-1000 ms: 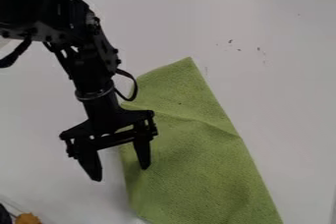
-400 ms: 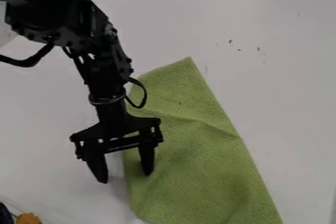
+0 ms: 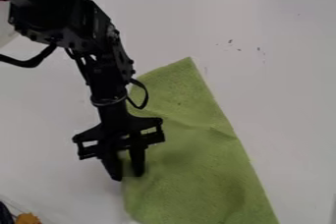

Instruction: Unfold the cloth from left to the right

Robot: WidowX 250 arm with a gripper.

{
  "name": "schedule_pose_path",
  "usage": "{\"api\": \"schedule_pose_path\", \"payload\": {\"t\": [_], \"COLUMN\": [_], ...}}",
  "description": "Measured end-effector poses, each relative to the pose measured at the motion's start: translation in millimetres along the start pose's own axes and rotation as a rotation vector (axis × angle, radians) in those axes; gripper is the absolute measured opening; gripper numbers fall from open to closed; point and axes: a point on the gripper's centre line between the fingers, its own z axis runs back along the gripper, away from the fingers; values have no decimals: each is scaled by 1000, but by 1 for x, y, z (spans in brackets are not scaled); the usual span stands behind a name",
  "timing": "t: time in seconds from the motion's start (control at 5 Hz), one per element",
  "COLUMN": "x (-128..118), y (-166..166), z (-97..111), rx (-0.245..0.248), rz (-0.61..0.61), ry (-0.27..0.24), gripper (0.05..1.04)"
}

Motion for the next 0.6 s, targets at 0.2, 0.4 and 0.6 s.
{"api": "schedule_pose_path", "payload": {"t": [0.2,0.4,0.6], "x": [0,2,-1], "y": [-1,-3,-8], "z": [0,3,10], "rx": [5,4,25], "rz": [-6,-3,-8], "ry": [0,-3,1], "gripper": [162,76,68]}}
